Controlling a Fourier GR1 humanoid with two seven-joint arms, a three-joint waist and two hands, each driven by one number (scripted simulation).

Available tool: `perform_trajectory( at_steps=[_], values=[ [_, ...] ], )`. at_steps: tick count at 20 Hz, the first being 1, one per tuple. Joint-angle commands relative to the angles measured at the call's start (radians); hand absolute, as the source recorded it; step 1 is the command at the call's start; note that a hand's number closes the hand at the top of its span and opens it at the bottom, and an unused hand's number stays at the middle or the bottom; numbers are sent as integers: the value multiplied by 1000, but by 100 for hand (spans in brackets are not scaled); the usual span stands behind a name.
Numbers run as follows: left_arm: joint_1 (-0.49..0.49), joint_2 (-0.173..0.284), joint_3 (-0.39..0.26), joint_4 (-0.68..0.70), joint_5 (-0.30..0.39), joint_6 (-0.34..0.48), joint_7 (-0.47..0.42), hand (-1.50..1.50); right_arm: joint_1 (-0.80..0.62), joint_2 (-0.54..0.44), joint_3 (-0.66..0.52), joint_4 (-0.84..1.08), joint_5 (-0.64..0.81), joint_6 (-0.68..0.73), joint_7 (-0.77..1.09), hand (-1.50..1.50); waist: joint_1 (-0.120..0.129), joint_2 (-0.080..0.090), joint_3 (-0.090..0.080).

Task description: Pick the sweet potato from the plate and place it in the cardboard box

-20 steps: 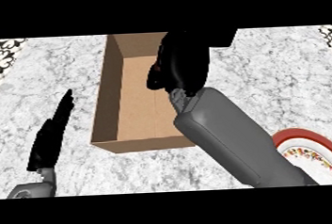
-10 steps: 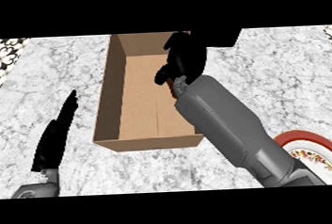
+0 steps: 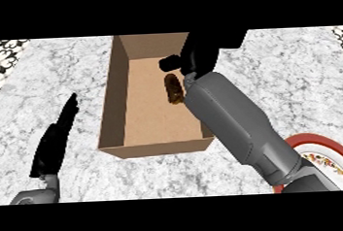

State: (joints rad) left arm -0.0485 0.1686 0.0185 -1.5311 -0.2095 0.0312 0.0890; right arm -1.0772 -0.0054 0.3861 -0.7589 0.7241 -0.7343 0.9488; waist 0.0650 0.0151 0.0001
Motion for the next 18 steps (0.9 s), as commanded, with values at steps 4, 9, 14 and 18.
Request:
perform_trajectory(
  at_steps=[4, 9, 14, 18],
  values=[
    [11, 14, 26, -6, 16, -8, 14, 0, 33, 5, -63, -72, -18, -349, -18, -150, -30, -12, 1],
    [93, 35, 50, -66, 31, -17, 7, 0, 148, 5, -132, -188, 14, -446, -70, -150, -64, -25, 0],
    [40, 30, 78, -5, 19, 17, 21, 0, 326, -87, -178, -425, 76, -380, -41, -150, -115, -33, 0],
    [64, 36, 90, -23, 32, 9, 15, 0, 593, -112, -145, -704, 78, -390, -68, -150, -124, -34, 1]
  ],
)
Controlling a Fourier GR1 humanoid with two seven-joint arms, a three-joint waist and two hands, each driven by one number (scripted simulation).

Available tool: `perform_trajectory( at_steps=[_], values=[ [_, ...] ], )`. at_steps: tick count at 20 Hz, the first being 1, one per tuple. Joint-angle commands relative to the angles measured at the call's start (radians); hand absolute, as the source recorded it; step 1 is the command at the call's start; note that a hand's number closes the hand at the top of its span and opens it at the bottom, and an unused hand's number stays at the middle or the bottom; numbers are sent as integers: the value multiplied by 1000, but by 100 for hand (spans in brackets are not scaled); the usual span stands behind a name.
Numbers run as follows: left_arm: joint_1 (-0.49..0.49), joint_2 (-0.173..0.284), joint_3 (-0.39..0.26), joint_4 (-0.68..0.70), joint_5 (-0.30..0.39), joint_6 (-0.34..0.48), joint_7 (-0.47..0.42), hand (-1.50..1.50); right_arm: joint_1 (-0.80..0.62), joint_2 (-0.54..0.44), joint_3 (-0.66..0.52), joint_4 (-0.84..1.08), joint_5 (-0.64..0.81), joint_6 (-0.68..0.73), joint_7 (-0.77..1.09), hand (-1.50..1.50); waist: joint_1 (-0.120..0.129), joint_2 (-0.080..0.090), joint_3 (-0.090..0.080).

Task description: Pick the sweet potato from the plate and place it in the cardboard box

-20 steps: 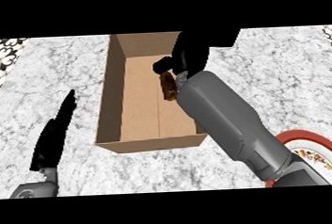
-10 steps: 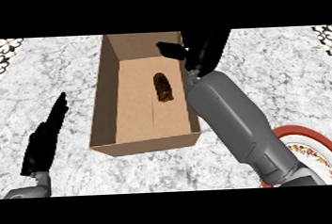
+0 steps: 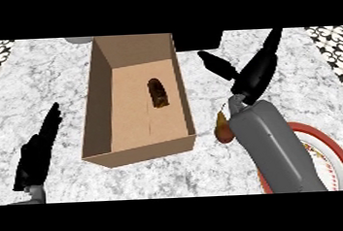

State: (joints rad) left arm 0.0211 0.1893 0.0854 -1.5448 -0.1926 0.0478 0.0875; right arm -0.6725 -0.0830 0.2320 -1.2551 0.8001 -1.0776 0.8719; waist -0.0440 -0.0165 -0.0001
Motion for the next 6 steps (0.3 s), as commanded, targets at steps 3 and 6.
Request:
perform_trajectory(
  at_steps=[3, 6],
  values=[
    [71, 10, 7, -33, 18, -26, -37, 0, 370, -91, 47, -433, 30, 44, 23, -150, -1, 0, 0],
    [39, -7, -11, -57, 12, -22, 23, 0, 484, -191, 42, -639, 2, 143, 46, -150, 12, 7, 0]
  ],
)
